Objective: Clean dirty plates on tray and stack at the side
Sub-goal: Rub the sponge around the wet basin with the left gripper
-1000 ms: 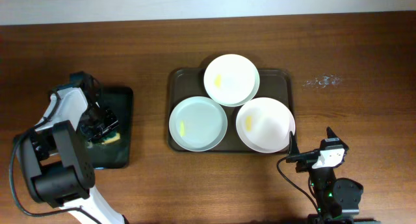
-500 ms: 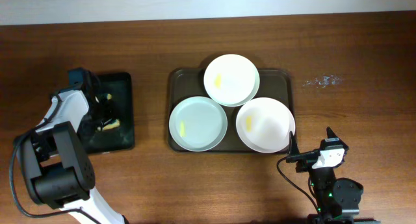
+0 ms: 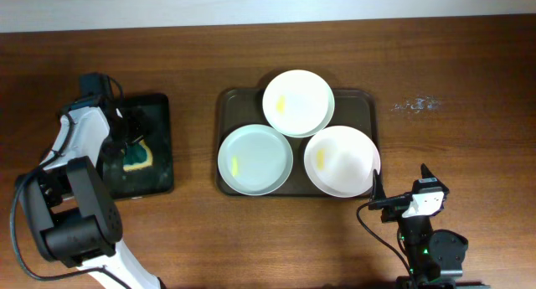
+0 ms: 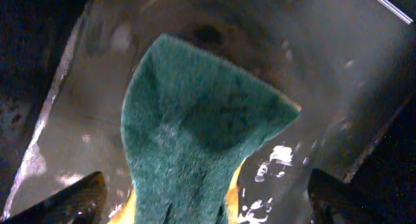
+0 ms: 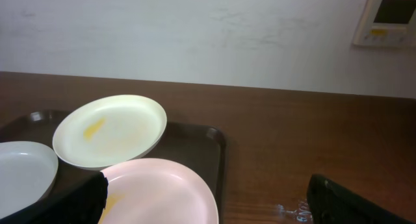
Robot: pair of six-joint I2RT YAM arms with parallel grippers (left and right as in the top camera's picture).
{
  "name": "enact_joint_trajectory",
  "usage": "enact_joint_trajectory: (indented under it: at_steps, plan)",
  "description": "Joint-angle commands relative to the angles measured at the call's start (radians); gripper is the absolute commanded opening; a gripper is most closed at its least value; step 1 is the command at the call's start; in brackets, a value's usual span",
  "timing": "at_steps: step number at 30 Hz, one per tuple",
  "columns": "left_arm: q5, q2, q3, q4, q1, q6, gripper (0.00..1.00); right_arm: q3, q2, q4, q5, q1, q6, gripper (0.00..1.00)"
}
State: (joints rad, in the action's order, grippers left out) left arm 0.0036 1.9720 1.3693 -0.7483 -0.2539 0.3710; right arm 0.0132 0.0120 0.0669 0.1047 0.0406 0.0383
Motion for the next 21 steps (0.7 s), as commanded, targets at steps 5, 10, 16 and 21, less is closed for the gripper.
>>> enact_joint_trajectory:
  at_steps: [5, 10, 16, 21]
  plan:
    - [-0.008, 0.01, -0.081, 0.102, 0.0, 0.002, 0.84, -0.008, -0.006, 0.003, -0.005, 0.006, 0.007, 0.98]
    - [-0.026, 0.012, -0.106, 0.129, 0.0, 0.002, 0.52, -0.008, -0.006, 0.003, -0.005, 0.006, 0.007, 0.98]
    - [-0.026, 0.008, -0.102, 0.114, 0.0, 0.002, 0.0, -0.008, -0.006, 0.003, -0.005, 0.006, 0.007, 0.98]
    - [-0.005, -0.207, -0.046, 0.021, 0.0, 0.002, 0.0, -0.008, -0.006, 0.003, -0.005, 0.006, 0.007, 0.99]
